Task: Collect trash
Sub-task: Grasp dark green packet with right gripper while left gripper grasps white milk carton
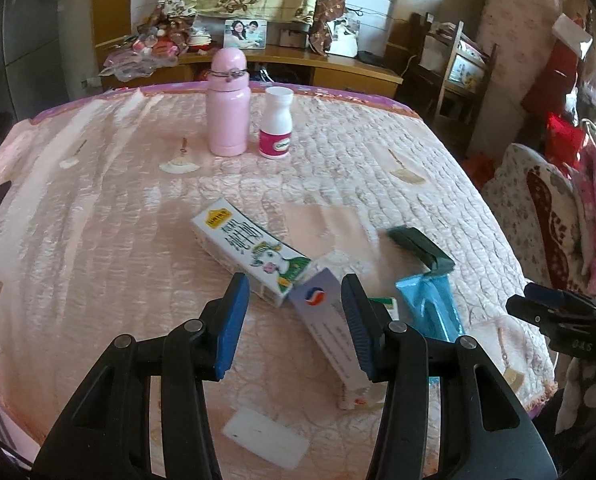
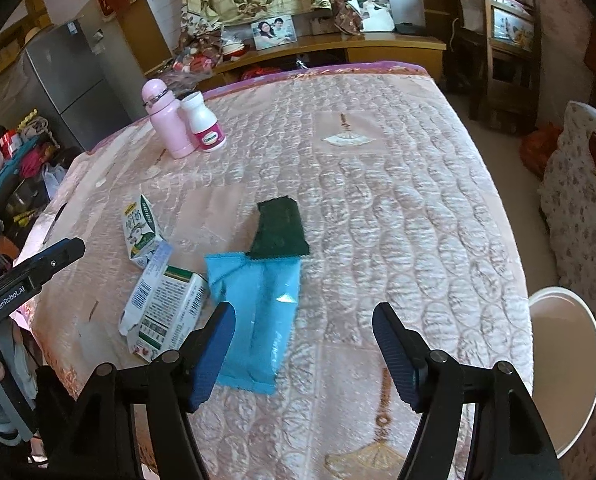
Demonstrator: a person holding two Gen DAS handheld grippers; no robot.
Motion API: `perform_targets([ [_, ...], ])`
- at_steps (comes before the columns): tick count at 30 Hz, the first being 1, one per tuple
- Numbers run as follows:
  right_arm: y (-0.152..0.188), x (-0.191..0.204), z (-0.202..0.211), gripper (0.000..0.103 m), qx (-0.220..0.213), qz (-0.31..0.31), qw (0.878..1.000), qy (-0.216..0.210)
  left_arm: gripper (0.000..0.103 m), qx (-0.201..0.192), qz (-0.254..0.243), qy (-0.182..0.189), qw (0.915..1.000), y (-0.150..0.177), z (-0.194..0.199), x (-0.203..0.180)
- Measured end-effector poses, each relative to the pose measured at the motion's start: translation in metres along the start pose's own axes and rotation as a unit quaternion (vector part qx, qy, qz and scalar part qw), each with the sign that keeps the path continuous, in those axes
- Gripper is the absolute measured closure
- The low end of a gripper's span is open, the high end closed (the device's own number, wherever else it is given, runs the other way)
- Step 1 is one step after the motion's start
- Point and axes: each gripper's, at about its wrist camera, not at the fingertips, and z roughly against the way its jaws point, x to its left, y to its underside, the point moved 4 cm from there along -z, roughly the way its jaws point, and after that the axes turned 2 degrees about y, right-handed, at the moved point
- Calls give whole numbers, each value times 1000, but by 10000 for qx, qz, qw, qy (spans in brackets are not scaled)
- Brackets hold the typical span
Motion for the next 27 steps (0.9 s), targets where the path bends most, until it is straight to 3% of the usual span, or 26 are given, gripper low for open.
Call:
perform_targets([
  [16, -22, 21, -15, 32, -22, 206, 9998, 55, 57, 49, 174, -118, 9998, -9, -14, 25],
  [22, -31, 22, -23, 31, 12, 244, 9997, 94, 57, 193, 466, 154, 9986, -13, -24, 33],
  [27, -41, 24, -35, 31, 99, 268, 9996, 65, 56, 472, 1075, 512, 9918, -18, -46, 46],
])
